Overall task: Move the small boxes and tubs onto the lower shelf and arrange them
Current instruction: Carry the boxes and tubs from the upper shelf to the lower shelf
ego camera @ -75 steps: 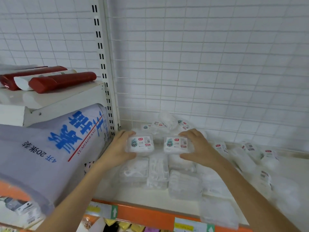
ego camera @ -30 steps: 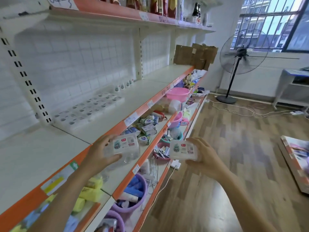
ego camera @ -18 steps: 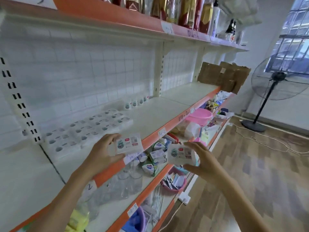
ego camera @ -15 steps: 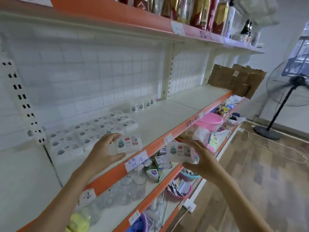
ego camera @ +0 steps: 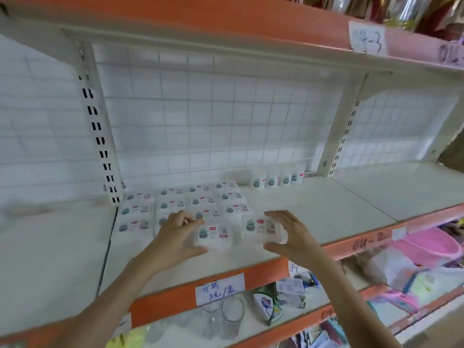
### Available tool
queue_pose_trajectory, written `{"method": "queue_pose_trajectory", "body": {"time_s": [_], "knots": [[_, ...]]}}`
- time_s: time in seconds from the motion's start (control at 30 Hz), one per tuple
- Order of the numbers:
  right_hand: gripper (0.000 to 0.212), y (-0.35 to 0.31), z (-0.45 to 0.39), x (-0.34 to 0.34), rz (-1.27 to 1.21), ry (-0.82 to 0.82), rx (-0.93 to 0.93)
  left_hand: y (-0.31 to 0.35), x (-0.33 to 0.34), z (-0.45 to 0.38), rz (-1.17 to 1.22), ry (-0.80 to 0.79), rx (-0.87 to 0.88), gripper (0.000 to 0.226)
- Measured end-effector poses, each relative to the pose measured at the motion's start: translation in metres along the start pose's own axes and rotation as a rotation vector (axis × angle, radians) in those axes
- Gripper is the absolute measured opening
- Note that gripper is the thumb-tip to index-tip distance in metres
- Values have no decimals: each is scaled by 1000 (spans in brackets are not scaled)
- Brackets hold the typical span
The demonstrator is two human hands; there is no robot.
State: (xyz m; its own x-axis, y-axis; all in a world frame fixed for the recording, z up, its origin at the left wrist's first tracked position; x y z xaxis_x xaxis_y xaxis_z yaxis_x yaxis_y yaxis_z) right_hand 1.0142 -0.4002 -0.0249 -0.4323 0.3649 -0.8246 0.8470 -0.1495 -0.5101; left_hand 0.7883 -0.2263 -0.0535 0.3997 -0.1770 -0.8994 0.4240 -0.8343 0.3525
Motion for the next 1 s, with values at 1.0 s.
{"method": "queue_pose_trajectory", "body": {"time_s": [1.0], "knots": [[44,60,-73,42,-311,-228,-310,37,33,5,-29,192,-473,36]]}}
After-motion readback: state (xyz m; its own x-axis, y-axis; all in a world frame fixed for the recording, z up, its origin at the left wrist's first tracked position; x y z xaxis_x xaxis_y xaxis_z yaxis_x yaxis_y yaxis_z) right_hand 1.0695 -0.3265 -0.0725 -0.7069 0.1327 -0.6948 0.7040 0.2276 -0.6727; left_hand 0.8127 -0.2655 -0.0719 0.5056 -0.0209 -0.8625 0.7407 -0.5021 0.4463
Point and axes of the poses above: each hand's wrist, its own z-axis away from the middle knuckle, its own x-axis out of the palm, y = z × x, the point moved 2 cm from there along -z, towards the middle knuckle
